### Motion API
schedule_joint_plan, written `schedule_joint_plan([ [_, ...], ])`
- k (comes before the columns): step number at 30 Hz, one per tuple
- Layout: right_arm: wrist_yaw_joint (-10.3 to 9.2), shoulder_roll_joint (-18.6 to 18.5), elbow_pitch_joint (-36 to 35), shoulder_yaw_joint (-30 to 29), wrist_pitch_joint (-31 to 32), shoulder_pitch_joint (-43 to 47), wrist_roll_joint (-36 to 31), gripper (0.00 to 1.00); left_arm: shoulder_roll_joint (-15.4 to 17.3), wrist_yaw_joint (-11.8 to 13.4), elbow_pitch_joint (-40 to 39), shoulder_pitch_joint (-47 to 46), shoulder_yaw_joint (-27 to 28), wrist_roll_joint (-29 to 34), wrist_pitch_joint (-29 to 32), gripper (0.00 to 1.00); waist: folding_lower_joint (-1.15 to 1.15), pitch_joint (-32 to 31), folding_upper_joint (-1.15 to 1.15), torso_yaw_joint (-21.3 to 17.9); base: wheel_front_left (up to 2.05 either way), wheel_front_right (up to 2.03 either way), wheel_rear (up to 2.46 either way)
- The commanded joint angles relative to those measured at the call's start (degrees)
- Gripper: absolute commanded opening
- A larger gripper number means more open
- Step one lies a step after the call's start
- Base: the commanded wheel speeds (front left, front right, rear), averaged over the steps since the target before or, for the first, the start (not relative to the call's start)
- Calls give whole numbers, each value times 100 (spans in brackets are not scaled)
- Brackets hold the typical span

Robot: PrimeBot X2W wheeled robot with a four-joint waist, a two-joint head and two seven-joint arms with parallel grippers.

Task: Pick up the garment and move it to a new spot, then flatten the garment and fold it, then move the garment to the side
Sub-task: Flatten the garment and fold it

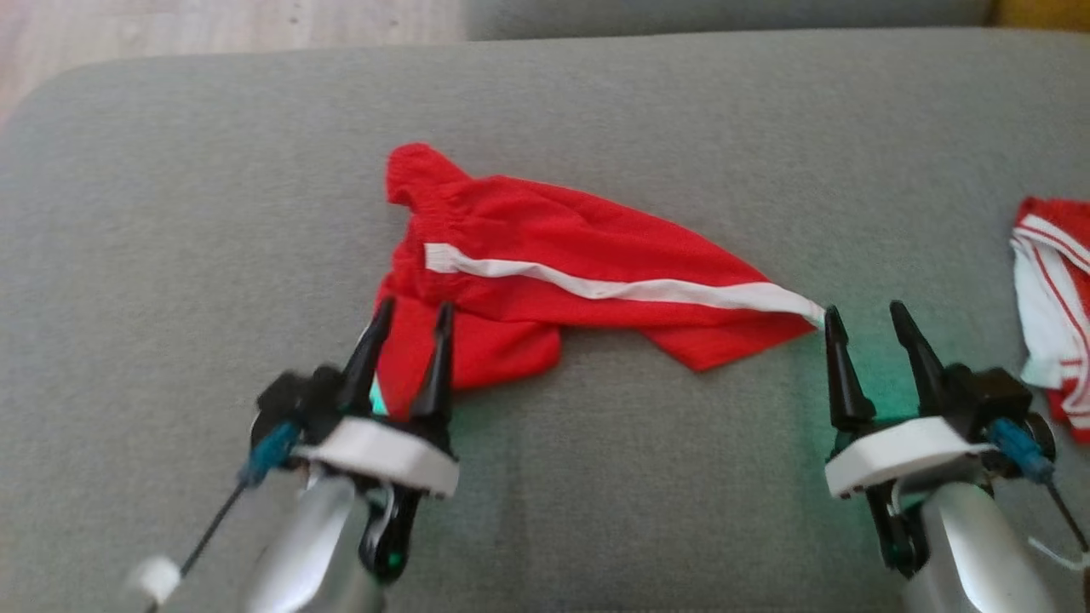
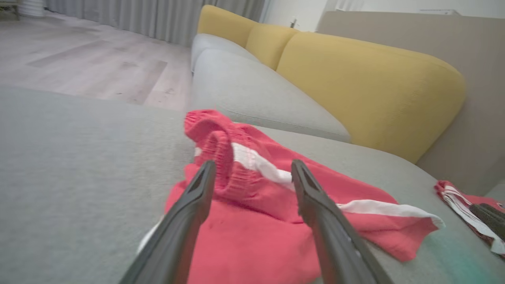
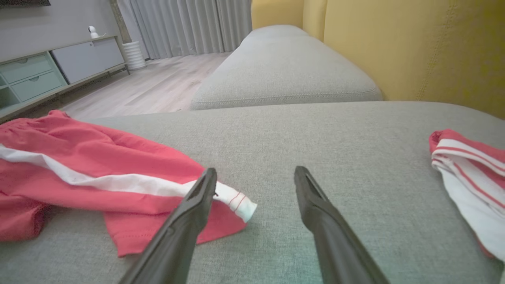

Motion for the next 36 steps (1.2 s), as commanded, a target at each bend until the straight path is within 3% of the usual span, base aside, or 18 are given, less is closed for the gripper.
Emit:
schedule_joint_plan([
  [1,-4,47,-260,189,-37,-189,-26,100,47,10,125,-498,-31,-184,-29,100,0,124,0,-174,0,0,0],
  [8,-4,110,-366,306,-37,-271,-2,100,276,10,945,-1227,-126,-670,-29,100,0,327,0,-486,0,0,0],
  [17,-4,127,-372,253,-37,-256,0,100,402,9,1173,-1382,-556,-989,-29,100,0,405,0,-578,0,0,0],
  [19,-4,131,-360,264,-37,-258,-2,100,413,9,1144,-1394,-606,-1050,-29,87,0,401,0,-569,0,0,0],
  [20,-4,132,-352,273,-37,-261,2,100,423,9,1094,-1396,-614,-1055,-29,69,0,400,0,-560,0,0,0],
  [22,-4,135,-332,304,-37,-267,6,100,429,9,1024,-1386,-644,-1048,-29,0,0,391,0,-537,0,0,0],
  [29,-4,143,-265,303,-37,-197,74,100,400,9,472,-1149,-387,-909,-29,0,0,214,0,-353,0,0,0],
  [36,-4,148,-190,282,-37,119,257,100,414,9,-273,-83,-61,-870,-29,0,0,-120,0,-19,0,0,0],
])
